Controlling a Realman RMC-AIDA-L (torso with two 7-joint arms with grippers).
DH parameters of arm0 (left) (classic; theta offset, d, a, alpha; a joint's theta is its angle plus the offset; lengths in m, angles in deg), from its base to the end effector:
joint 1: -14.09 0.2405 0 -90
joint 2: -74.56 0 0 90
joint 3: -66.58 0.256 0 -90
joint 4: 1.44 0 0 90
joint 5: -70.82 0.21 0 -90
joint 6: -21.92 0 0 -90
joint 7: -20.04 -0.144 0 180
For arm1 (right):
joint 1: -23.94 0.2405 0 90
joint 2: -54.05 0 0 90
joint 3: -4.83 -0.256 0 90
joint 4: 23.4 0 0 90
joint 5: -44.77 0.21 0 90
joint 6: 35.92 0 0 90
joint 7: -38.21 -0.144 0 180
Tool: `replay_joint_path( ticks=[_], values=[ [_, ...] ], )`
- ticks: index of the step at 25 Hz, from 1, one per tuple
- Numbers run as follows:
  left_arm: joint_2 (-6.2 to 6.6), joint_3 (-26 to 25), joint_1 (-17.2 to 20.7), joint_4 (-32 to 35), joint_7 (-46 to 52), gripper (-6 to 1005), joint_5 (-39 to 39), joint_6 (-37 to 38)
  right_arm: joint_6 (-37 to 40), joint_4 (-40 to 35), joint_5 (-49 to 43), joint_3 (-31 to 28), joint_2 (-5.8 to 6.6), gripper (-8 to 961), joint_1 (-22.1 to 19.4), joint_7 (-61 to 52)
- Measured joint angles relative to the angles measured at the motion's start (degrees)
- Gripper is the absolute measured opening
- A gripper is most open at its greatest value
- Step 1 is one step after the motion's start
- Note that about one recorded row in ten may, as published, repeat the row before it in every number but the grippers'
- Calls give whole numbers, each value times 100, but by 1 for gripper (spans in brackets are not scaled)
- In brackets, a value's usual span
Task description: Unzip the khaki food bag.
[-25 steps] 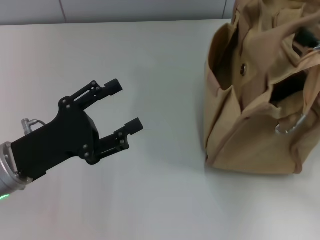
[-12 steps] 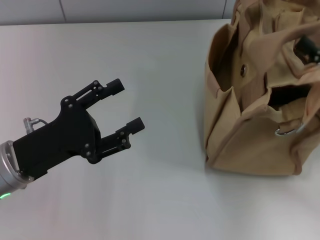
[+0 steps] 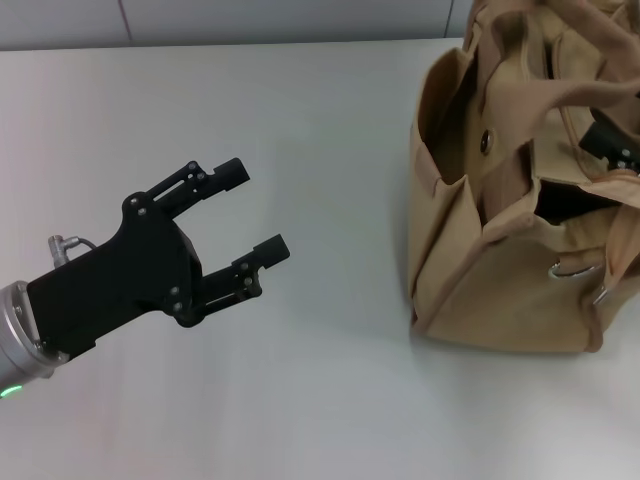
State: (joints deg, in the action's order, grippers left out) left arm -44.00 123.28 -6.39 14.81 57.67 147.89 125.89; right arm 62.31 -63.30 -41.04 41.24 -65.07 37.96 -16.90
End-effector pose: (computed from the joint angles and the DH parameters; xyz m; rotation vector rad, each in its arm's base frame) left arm -0.2610 0.2478 -0.0200 -2.4030 -0.1122 -1.2950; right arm 0.2975 0.2714 0.0658 -2.2135 0.2114 1.0172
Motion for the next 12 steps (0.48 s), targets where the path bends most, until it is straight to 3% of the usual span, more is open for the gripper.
replay_joint_path(
  ticks=[12],
  values=[
    [8, -1, -32, 13, 77, 787, 0, -86, 166, 91, -5, -56, -10, 794, -224, 219]
  ],
)
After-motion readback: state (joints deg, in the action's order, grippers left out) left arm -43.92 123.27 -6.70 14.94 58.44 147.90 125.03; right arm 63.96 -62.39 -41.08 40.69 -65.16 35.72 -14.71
